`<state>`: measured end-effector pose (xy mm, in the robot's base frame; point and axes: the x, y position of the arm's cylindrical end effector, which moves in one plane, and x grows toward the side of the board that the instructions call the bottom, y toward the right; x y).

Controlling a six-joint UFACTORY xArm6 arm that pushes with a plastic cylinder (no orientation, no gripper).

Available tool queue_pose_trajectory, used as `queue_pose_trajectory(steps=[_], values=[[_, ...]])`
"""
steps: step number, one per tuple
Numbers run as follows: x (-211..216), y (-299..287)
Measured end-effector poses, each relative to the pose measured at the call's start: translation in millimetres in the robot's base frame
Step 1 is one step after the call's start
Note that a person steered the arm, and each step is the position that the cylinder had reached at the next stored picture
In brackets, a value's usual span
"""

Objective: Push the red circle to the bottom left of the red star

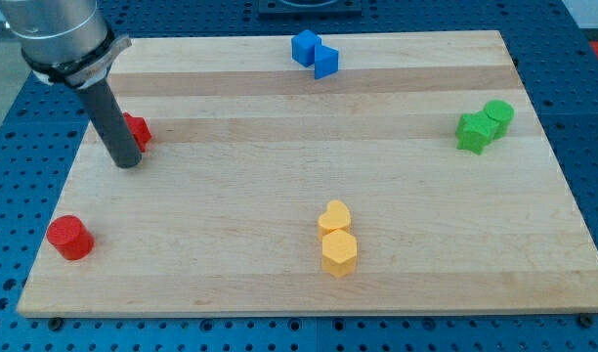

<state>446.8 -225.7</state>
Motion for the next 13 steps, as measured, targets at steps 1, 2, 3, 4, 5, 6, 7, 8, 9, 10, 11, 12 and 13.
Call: queue_pose_trajectory(steps=[1,2,3,4,5,6,7,8,9,10,11,12,13], values=[[46.1,11.1],[92.8,18.9],[139.8,16.8],[151.3,-27.4],[149.4,-49.7],[139.3,-47.4],[125.5,-46.4],[105.8,-46.4],[92.9,-39.5],[89.8,-12.9],[71.9,-2.8],[38.6,-6.2],[40.7,-6.8]])
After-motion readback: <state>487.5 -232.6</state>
